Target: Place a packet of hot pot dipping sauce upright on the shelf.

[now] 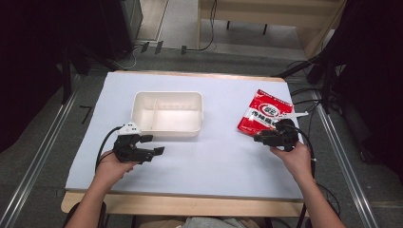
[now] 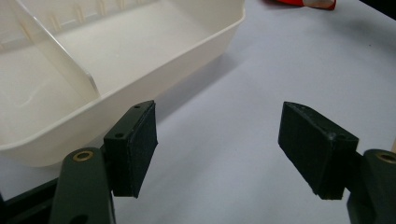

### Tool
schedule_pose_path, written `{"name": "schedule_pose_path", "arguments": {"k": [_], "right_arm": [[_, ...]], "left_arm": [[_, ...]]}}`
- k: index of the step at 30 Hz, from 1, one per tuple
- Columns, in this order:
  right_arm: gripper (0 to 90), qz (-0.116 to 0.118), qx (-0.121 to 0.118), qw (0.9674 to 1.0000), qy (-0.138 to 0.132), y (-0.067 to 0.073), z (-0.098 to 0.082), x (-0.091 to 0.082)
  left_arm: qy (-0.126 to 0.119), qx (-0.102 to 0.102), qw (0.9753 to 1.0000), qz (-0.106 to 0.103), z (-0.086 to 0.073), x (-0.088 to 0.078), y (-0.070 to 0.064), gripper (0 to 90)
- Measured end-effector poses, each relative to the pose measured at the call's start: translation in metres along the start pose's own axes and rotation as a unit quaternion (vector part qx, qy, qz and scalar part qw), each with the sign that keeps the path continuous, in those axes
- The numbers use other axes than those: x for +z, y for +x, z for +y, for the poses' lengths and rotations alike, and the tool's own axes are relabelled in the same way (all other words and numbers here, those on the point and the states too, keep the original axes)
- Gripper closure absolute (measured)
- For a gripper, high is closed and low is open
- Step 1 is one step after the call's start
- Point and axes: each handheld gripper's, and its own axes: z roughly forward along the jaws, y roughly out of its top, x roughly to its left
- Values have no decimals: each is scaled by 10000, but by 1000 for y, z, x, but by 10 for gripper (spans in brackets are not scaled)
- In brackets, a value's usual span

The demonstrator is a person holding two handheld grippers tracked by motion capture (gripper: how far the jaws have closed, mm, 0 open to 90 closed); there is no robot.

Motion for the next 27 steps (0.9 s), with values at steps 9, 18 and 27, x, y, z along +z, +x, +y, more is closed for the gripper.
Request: {"name": "schedule_pose_path", "arguments": {"k": [9,18,27], "right_arm": [[500,1,-1,10000,19,-1,0,0],[517,12,40,10000,26,-1,-1,0],[533,30,35,10000,52,-2,-1,1]], "left_arm": [[-56,18,10000,-11,0,0,0,292],[-30,45,10000,-7,1,0,-1,292],[-41,53,10000,-15,1,0,0,292]]}}
